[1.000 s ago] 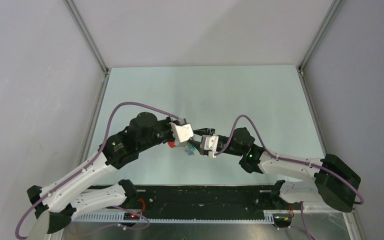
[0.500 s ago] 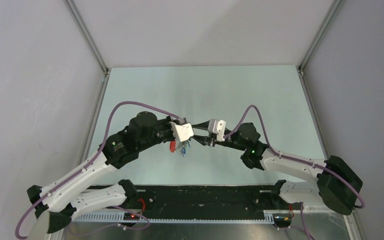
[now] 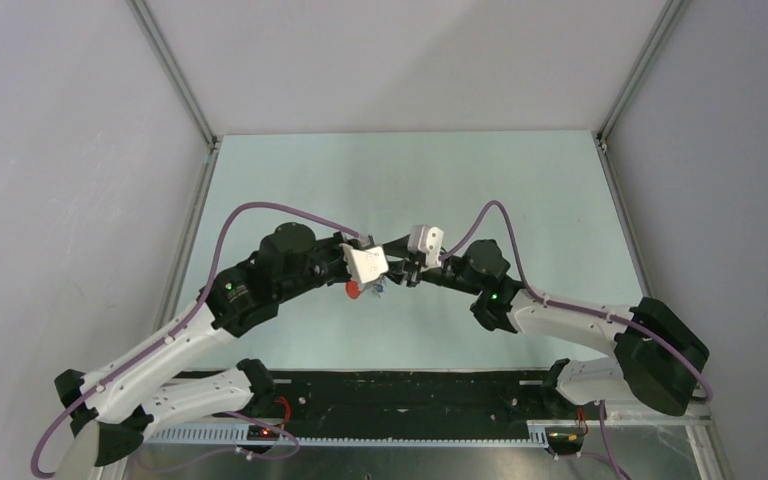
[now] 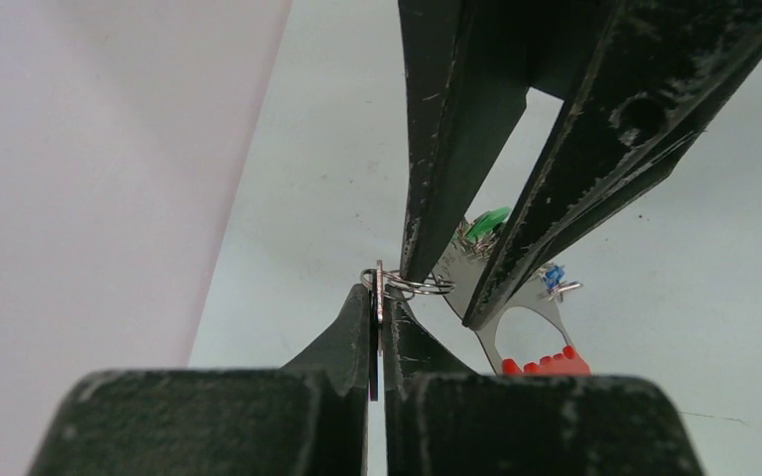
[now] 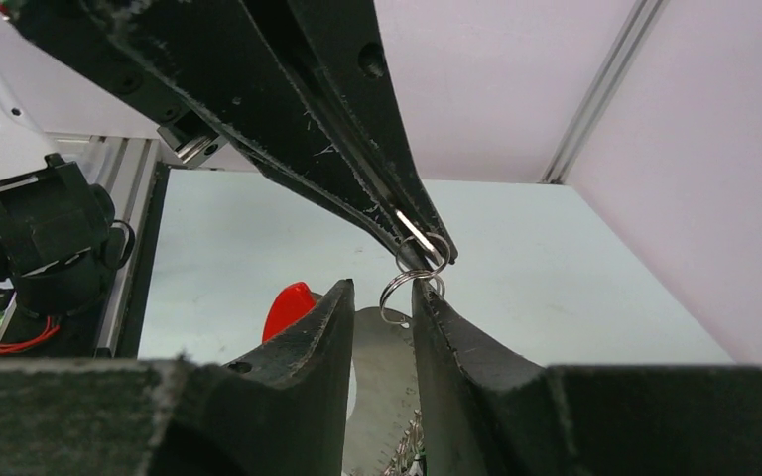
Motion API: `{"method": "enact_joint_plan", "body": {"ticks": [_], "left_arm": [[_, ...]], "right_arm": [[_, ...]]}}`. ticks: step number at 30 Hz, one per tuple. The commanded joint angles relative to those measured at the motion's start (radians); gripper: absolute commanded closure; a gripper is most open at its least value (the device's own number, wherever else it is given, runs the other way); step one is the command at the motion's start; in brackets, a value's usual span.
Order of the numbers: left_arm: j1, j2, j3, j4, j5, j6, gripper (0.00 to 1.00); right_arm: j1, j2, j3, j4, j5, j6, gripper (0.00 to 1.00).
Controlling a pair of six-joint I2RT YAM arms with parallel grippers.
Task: Remove the keys from the keyring
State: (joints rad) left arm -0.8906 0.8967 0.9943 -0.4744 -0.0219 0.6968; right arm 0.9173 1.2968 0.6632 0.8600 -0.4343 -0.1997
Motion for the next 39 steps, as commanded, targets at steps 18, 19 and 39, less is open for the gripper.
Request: {"method": "enact_joint_plan", "body": {"ticks": [18,19,39], "left_arm": [[0.003,-0.013,0.047,0.066,-0.001,-0.038,1.0],[0.004,-0.011,0.047,0.066,-0.001,-0.039,1.0],[0.004,-0.004,0.04,0.066,-0.01,-0.041,1.0]], "right_arm": [[0.043,-0.024,-0.021,-0.018,-0.102,-0.451,1.0],[0.044,-0.025,-0.032,-0.004,-0.096,-0.509,1.0],[0.036,-0.128,-0.055,0.067,0.007,-0.104,0.65]]}}
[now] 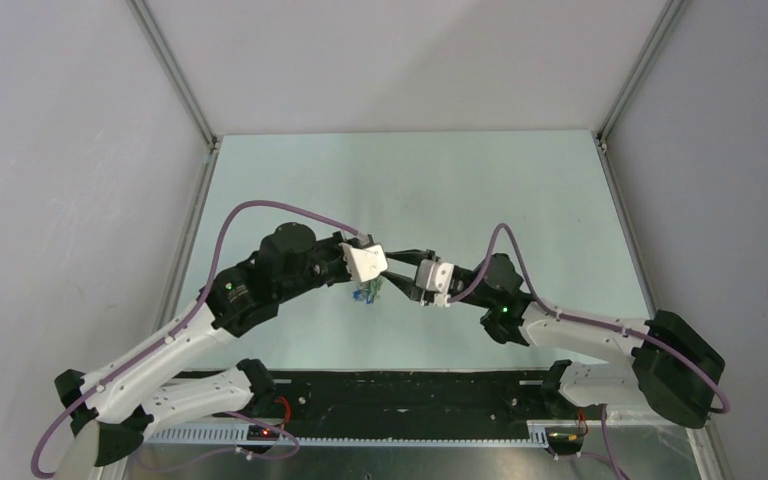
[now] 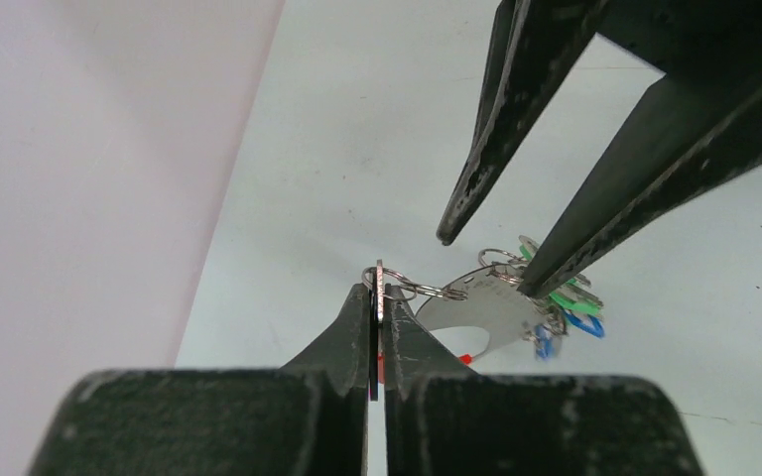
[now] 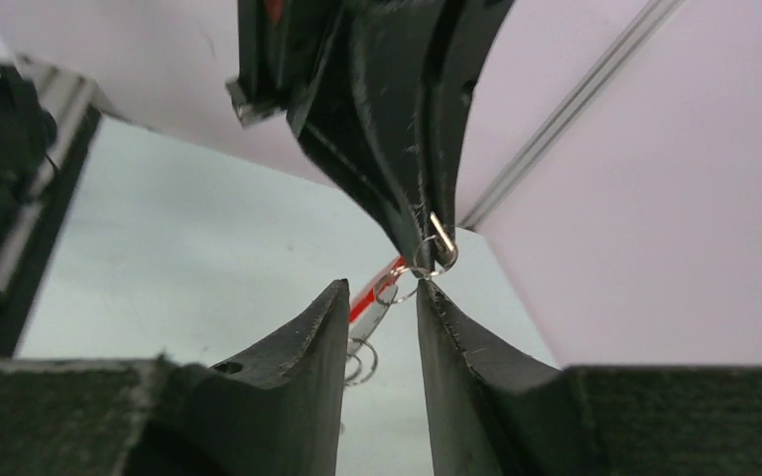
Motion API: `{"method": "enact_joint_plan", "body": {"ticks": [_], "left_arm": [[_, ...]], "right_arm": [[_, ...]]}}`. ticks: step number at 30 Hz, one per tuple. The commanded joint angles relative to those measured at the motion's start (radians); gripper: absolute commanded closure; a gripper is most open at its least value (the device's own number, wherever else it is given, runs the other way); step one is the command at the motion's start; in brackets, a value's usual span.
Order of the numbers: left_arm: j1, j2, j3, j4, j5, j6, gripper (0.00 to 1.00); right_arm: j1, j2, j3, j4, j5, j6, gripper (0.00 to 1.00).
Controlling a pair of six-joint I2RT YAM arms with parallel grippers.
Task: Remove the keys from the keyring
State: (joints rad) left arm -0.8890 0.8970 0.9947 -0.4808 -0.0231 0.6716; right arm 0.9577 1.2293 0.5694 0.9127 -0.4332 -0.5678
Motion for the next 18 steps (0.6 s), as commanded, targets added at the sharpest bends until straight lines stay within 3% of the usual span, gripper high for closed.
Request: {"method": "enact_joint_plan", "body": {"ticks": [1,10,15,18], "left_arm": [[0.002,-0.005,0.04,0.072,-0.009,-0.015,1.0],[0.003,-0.004,0.041,0.071,-0.015,-0.016,1.0],[0.004,-0.006,0.038,0.073,-0.019,-0.017,1.0],[0.004,-0.007,0.036,0.074,-0.019,-0.015,1.0]], "right_arm": [[-0.004,-0.065,0.057,-0.03,0.001,0.32,0.65],[-0.007,-0.078,0.186,-0.313,0.009,0.569,0.65],[-0.049,-0.084,0.195,-0.338,0.046,0.742,0.65],[-0.097,-0.08,0.195,-0.335,-0.011,0.838,0.65]]}}
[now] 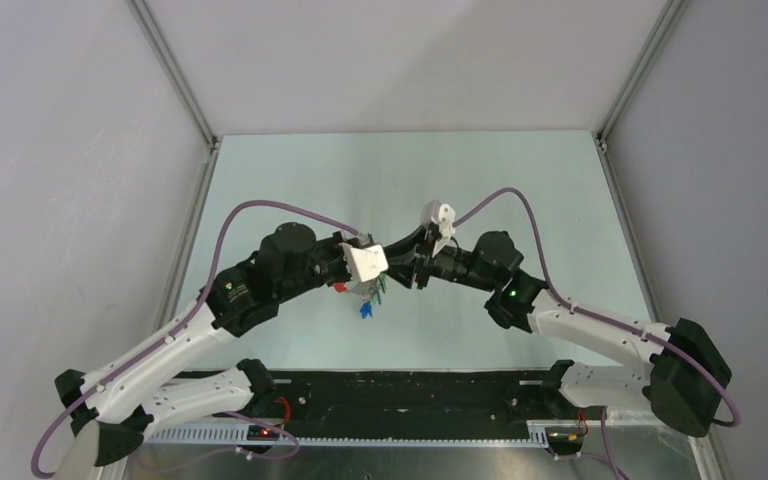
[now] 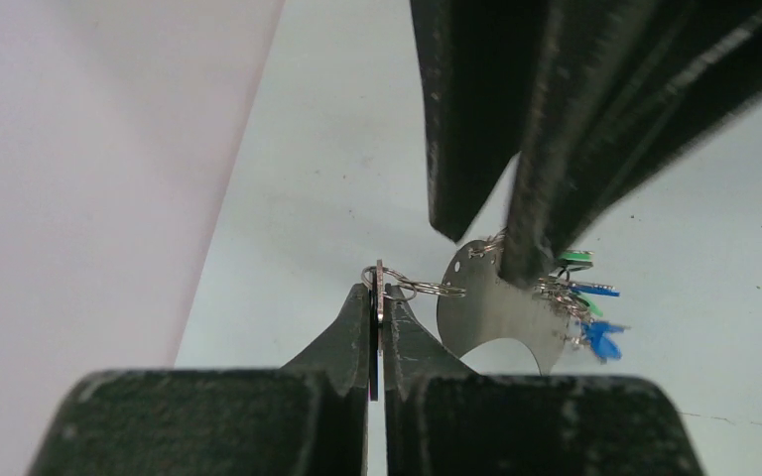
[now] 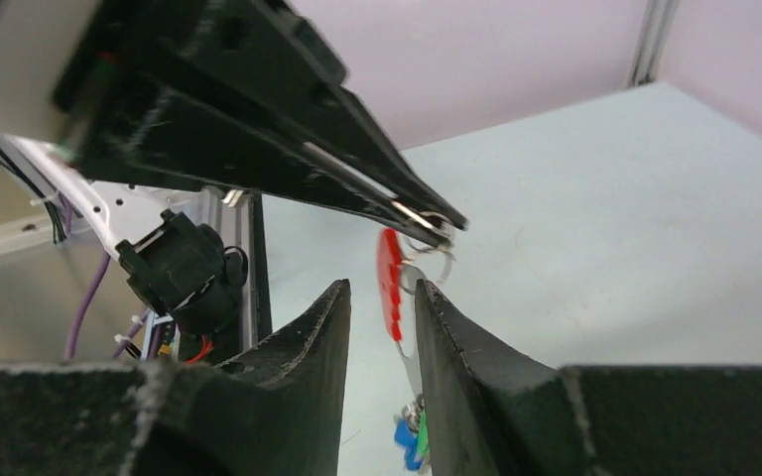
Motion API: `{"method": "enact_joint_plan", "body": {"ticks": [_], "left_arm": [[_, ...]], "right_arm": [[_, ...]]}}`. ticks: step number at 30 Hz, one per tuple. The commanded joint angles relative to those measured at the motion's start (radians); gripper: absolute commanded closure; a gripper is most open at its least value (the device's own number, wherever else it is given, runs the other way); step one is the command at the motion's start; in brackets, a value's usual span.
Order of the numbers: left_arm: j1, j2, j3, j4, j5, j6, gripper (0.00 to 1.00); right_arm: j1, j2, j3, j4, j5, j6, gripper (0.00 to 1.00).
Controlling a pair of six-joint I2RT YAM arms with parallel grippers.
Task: Remove the keys from the keyring
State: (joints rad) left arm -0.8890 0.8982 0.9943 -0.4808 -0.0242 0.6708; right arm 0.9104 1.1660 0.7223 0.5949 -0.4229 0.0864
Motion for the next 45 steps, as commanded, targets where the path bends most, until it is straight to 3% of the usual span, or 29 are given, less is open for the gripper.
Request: {"method": "enact_joint_plan", "body": {"ticks": [1,16,35,45], "left_arm": [[0.004,-0.008,0.037,0.073,-0.017,-0.016,1.0],[0.01,-0.009,0.035,0.075,-0.008,-0.015,1.0],[0.013,-0.012,0.036,0.075,0.005,-0.016,1.0],[0.013,-0.02,0.037,0.074,0.007,-0.021,1.0]], "right_arm": [[-0.064,-0.014,0.042,-0.014,-0.031,0.197,0.66],[-0.119,0.076,0.111,0.012,-0.173,0.321,0.67],[-0.089,0.156,0.141,0.083,-0.185,0.329,0.7],[-0.079,0.19,0.158,0.07,-0.15,0.306,0.77]]}}
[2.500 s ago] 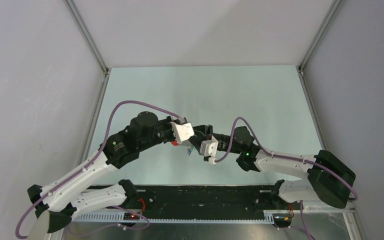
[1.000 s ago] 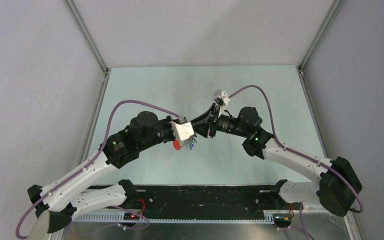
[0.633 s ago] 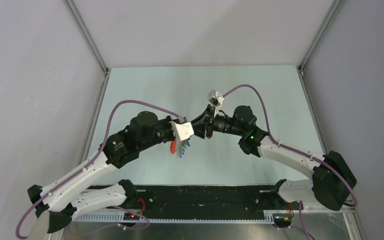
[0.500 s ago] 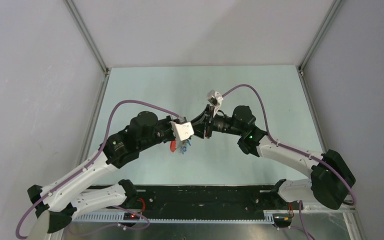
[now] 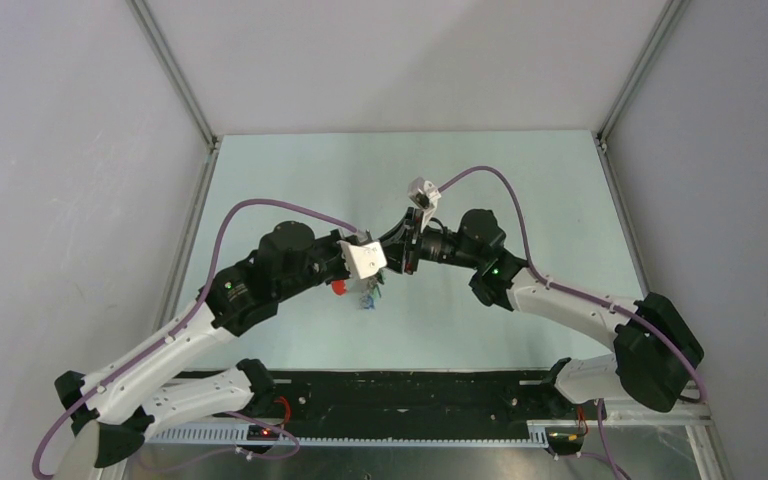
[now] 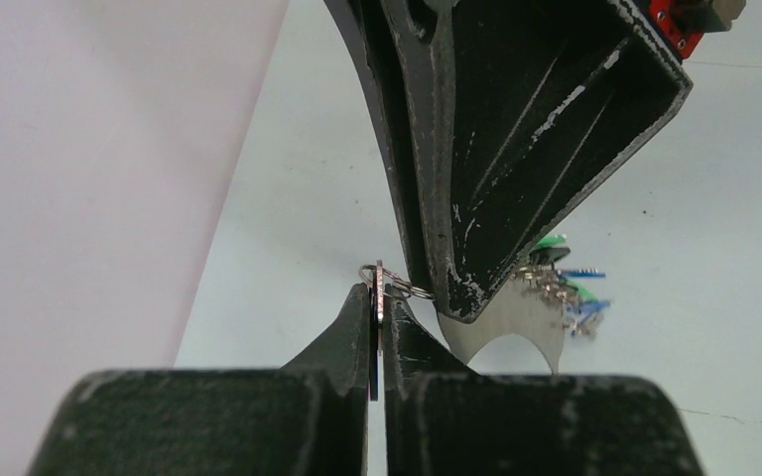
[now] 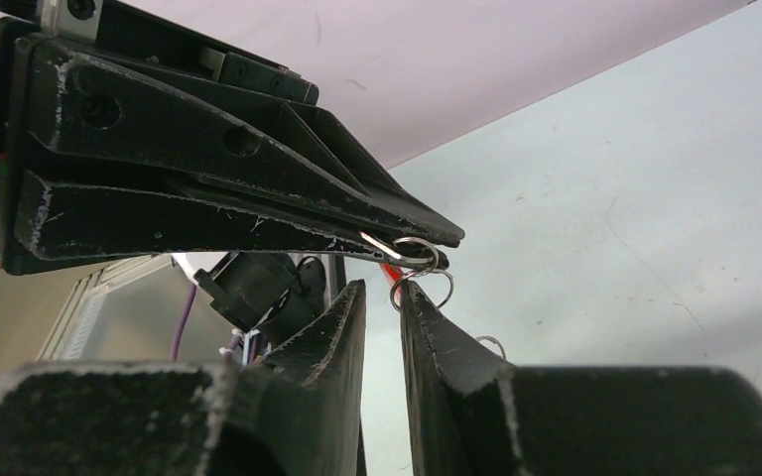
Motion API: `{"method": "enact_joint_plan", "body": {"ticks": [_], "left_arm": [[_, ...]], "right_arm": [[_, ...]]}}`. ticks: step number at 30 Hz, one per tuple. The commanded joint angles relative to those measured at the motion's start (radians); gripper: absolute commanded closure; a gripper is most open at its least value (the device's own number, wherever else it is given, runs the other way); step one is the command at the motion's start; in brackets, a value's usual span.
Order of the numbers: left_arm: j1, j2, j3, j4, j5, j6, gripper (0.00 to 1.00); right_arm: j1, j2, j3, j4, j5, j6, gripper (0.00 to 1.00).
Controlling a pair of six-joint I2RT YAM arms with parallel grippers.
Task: Remove the keys from the keyring
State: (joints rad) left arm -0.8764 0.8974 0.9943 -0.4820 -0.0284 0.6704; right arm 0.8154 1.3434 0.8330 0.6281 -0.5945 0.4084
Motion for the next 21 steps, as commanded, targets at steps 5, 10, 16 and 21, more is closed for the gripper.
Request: {"method": "enact_joint_plan", "body": {"ticks": [5,10,16,21], "left_arm": [[0.0,-0.021,0.033,0.077,0.011,-0.021,1.0],[0.0,-0.009,0.029,0.08,0.021,-0.027,1.0],[0.018,-0.009,0.028,0.084,0.065,-0.038,1.0],[0.037,-0.017,0.026,0.086,0.094,-0.052,1.0]], "right_arm": [[0.016,0.007,0.048,-0.01,0.049,-0.044,0.74],[0.02,0.019,0.048,0.013,0.049,-0.056,0.75],[0.041,0.014,0.047,0.019,0.046,-0.127,1.0],[0.074,-0.029,0.004,0.022,0.001,-0.356,1.0]]}}
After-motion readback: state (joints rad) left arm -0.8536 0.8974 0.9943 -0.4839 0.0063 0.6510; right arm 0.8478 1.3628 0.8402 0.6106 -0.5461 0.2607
